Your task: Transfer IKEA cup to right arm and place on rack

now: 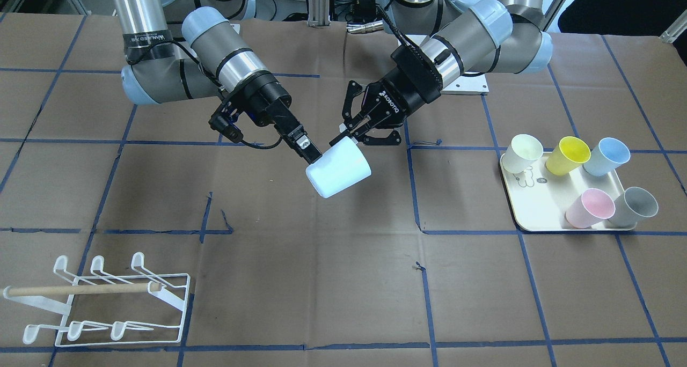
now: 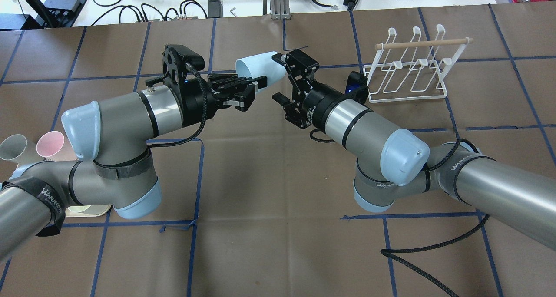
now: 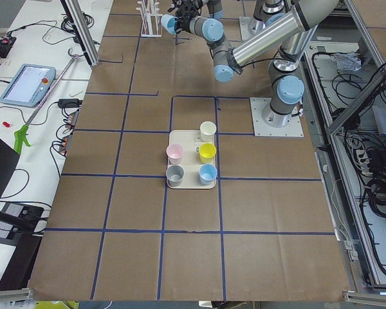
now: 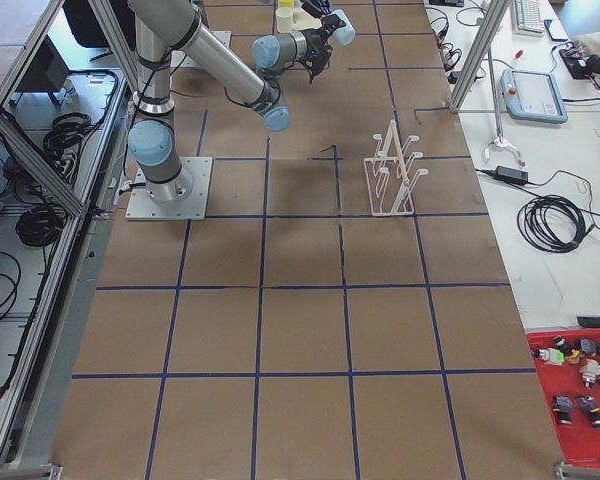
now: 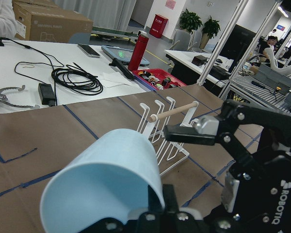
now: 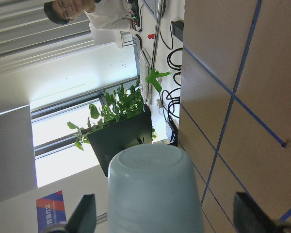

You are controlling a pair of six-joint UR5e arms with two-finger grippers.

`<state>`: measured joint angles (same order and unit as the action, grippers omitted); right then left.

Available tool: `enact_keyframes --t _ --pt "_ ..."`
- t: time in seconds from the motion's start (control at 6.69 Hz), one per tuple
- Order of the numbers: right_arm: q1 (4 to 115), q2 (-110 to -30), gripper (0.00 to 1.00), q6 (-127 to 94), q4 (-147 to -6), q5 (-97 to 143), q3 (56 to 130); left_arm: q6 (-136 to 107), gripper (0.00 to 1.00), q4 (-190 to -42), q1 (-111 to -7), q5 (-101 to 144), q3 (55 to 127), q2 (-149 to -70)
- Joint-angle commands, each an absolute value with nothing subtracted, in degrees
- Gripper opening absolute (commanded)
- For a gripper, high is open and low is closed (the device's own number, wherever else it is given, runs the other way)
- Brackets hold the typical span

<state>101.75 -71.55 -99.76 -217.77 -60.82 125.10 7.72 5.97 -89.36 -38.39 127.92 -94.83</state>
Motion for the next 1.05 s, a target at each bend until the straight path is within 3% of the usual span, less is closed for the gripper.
enact_keyframes --t 0.0,0.75,0.9 --pt "101.9 -70.8 1.00 -99.8 -217.7 -60.8 123.5 7.6 0.01 6.0 -89.4 -38.4 127.9 -94.8" --pt "103.1 -67.7 0.99 -99.8 -217.7 -60.9 120.1 6.7 0.01 6.0 -89.4 -38.4 127.9 -94.7" --pt "103.1 -67.7 0.94 -99.8 -217.7 -60.9 120.1 6.7 0.01 6.0 -89.4 -38.4 127.9 -94.8"
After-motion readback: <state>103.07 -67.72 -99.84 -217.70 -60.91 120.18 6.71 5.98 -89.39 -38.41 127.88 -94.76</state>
